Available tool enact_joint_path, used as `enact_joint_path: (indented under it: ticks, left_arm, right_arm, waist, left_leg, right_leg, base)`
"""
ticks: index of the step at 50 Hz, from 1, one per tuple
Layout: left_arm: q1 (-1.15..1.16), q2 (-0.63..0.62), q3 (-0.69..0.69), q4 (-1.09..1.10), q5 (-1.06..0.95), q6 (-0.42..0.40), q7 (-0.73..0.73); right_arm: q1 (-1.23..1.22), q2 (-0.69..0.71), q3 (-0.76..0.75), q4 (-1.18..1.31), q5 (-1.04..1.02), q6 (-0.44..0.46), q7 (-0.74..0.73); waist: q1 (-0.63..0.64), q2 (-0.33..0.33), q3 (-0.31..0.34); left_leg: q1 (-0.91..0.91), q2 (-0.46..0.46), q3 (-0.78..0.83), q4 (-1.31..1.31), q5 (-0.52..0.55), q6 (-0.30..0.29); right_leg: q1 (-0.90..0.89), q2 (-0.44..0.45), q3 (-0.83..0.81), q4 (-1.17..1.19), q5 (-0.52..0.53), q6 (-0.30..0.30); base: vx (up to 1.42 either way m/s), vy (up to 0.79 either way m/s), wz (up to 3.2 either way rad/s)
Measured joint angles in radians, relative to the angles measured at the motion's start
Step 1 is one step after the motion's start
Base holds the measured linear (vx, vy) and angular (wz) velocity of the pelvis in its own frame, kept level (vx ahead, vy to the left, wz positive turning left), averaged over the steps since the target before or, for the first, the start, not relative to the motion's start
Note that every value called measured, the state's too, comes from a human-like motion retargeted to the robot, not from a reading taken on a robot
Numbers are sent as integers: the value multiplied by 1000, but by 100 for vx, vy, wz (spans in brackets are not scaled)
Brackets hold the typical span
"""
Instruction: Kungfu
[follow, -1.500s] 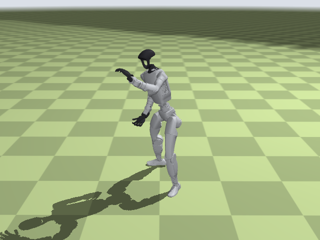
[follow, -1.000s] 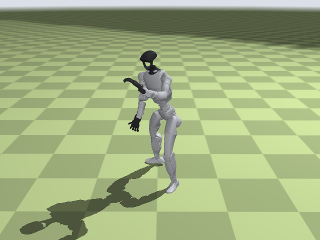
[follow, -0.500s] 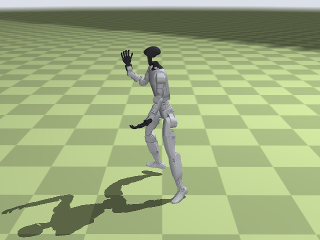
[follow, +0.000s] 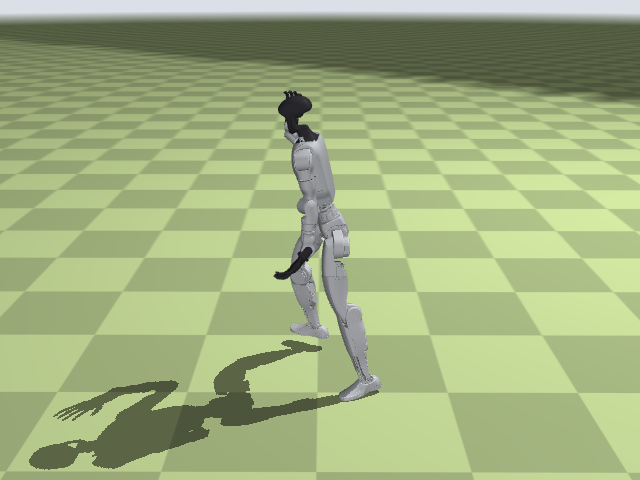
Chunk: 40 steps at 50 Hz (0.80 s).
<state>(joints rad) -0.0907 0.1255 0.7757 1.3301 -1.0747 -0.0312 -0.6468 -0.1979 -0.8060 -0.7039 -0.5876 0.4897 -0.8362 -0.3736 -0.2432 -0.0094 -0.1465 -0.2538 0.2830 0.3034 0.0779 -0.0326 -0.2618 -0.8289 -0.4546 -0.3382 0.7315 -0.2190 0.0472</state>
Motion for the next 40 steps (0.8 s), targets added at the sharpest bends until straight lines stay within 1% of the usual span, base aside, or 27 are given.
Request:
enact_joint_path:
  ticks: [3,5,7,10,12,13,14,15,16,17,18,19,20,21,22,23,25,27,28,30,32,33,34,35,38,40]
  left_arm:
    - [27,13,-10,-25,71,-3,0]
    - [50,19,-19,-32,118,-9,9]
    - [78,27,-28,-30,176,-17,27]
    - [126,48,-42,-13,269,-23,57]
    - [145,67,-50,16,343,-21,76]
    - [148,76,-51,33,384,-20,84]
    - [149,83,-49,48,428,-23,95]
    - [149,88,-45,63,473,-27,107]
    - [153,93,-48,68,509,-32,123]
    - [159,99,-52,70,542,-36,137]
    - [165,106,-60,67,572,-41,149]
    - [170,114,-71,63,599,-46,154]
    - [174,122,-82,57,624,-51,156]
    - [178,132,-92,50,652,-53,151]
    - [180,141,-101,44,680,-55,146]
    - [182,149,-109,39,709,-57,141]
    - [186,161,-110,36,776,-61,128]
    - [187,171,-107,41,841,-67,126]
    - [190,175,-108,45,866,-68,131]
    - [200,183,-114,58,911,-68,145]
    - [208,196,-117,74,950,-68,161]
    - [214,203,-119,80,966,-67,166]
    - [222,210,-119,85,985,-64,171]
    - [233,216,-118,90,1005,-60,174]
    - [295,241,-104,96,1052,-53,181]
    - [331,255,-115,109,1055,-57,181]
  right_arm:
    - [-10,-22,22,65,-37,3,-11]
    - [-22,-52,49,129,-61,12,-17]
    - [-46,-90,91,216,-75,25,-5]
    - [-113,-166,182,382,-122,14,21]
    - [-195,-235,258,516,-252,-27,11]
    - [-237,-282,288,580,-363,-60,-13]
    - [-283,-332,323,641,-542,-78,-89]
    - [-331,-384,361,699,-756,-88,-192]
    - [-363,-435,389,733,-1049,-52,-345]
    - [-390,-489,413,766,-1323,1,-483]
    - [-406,-546,428,798,-1562,89,-592]
    - [-419,-591,443,825,-1709,185,-694]
    - [-430,-630,457,848,-1810,284,-794]
    - [-442,-658,484,882,-1841,301,-891]
    - [-454,-683,509,911,-1864,284,-954]
    - [-464,-702,530,935,-1871,198,-945]
    - [-491,-730,553,963,-1847,6,-814]
    - [-517,-740,576,968,-1752,-16,-671]
    - [-530,-746,583,957,-1734,10,-632]
    - [-555,-754,597,923,-1731,61,-617]
    - [-579,-757,613,894,-1751,76,-655]
    - [-589,-758,620,884,-1756,72,-667]
    - [-599,-759,626,875,-1761,68,-670]
    - [-608,-759,632,868,-1767,64,-669]
    - [-648,-733,667,847,-1775,73,-660]
    - [-675,-725,687,828,-1780,65,-666]
  waist:
    - [14,-38,5]
    - [34,-58,9]
    - [50,-65,11]
    - [26,-74,13]
    - [-5,-69,24]
    - [-21,-68,30]
    - [-32,-69,36]
    - [-41,-71,41]
    - [-49,-76,40]
    - [-57,-82,37]
    - [-65,-89,32]
    - [-73,-98,28]
    - [-81,-107,25]
    - [-84,-117,25]
    - [-88,-125,25]
    - [-91,-130,25]
    - [-96,-137,27]
    - [-96,-139,17]
    - [-100,-133,10]
    - [-110,-120,5]
    - [-118,-92,-7]
    - [-119,-77,-16]
    - [-123,-68,-28]
    - [-127,-61,-40]
    - [-165,-54,-87]
    - [-178,-50,-112]
  left_leg:
    - [11,-122,-150,37,-113,0]
    - [39,-179,-237,54,-168,0]
    - [65,-173,-219,53,-180,0]
    - [95,-153,-143,43,-184,0]
    - [118,-145,-115,38,-196,0]
    - [129,-142,-99,34,-198,0]
    - [140,-139,-86,31,-201,0]
    - [152,-137,-75,30,-204,0]
    - [157,-134,-67,33,-205,0]
    - [161,-130,-61,37,-207,0]
    - [161,-126,-57,43,-208,0]
    - [160,-124,-57,48,-209,0]
    - [160,-124,-58,54,-211,0]
    - [164,-121,-58,58,-213,0]
    - [168,-118,-56,61,-214,0]
    - [173,-115,-52,62,-215,0]
    - [185,-111,-39,62,-216,0]
    - [184,-113,-16,55,-210,0]
    - [179,-112,-6,51,-206,0]
    - [193,-117,21,39,-203,0]
    - [186,-106,54,22,-182,0]
    - [181,-101,72,12,-166,0]
    - [179,-103,87,5,-147,0]
    - [179,-107,101,-2,-125,0]
    - [192,-118,109,-18,-4,0]
    - [205,-119,123,-10,113,0]
  right_leg:
    - [-16,-18,65,-67,72,23]
    - [-19,-4,103,-111,113,34]
    - [-12,32,111,-159,151,32]
    - [13,54,99,-229,206,43]
    - [44,66,84,-277,241,59]
    - [57,69,81,-297,258,68]
    - [71,76,82,-318,275,74]
    - [84,83,84,-340,293,81]
    - [97,88,84,-361,309,88]
    - [109,92,82,-381,324,95]
    - [119,93,77,-399,337,103]
    - [127,93,72,-414,349,114]
    - [135,91,67,-427,360,126]
    - [142,94,60,-435,370,139]
    - [148,97,53,-441,381,152]
    - [149,99,47,-444,391,166]
    - [145,108,36,-441,406,198]
    - [119,115,-7,-440,404,215]
    - [106,111,-51,-438,399,215]
    - [99,51,-189,-387,338,191]
    - [72,29,-281,-341,246,46]
    - [68,14,-353,-317,225,-45]
    - [69,3,-411,-299,221,-91]
    - [73,-6,-462,-286,227,-114]
    - [-54,33,-241,-204,175,-102]
    - [-56,19,-251,-177,159,-106]
  base:
    - [-4,35,-103]
    - [0,25,-149]
    - [-2,19,-153]
    - [-6,17,-108]
    - [-11,21,-66]
    - [-11,21,-50]
    - [-8,18,-48]
    - [-3,12,-47]
    - [0,7,-41]
    - [4,3,-29]
    - [4,-2,-19]
    - [4,-7,-11]
    - [3,-11,-13]
    - [2,-11,-19]
    - [0,-11,-27]
    - [-1,-11,-35]
    - [-3,-11,-57]
    - [-8,-12,-87]
    - [-5,-6,-82]
    - [0,0,-69]
    - [2,-14,-71]
    - [5,-19,-70]
    - [12,-28,-60]
    - [19,-36,-33]
    - [28,-49,-11]
    - [35,-55,-32]
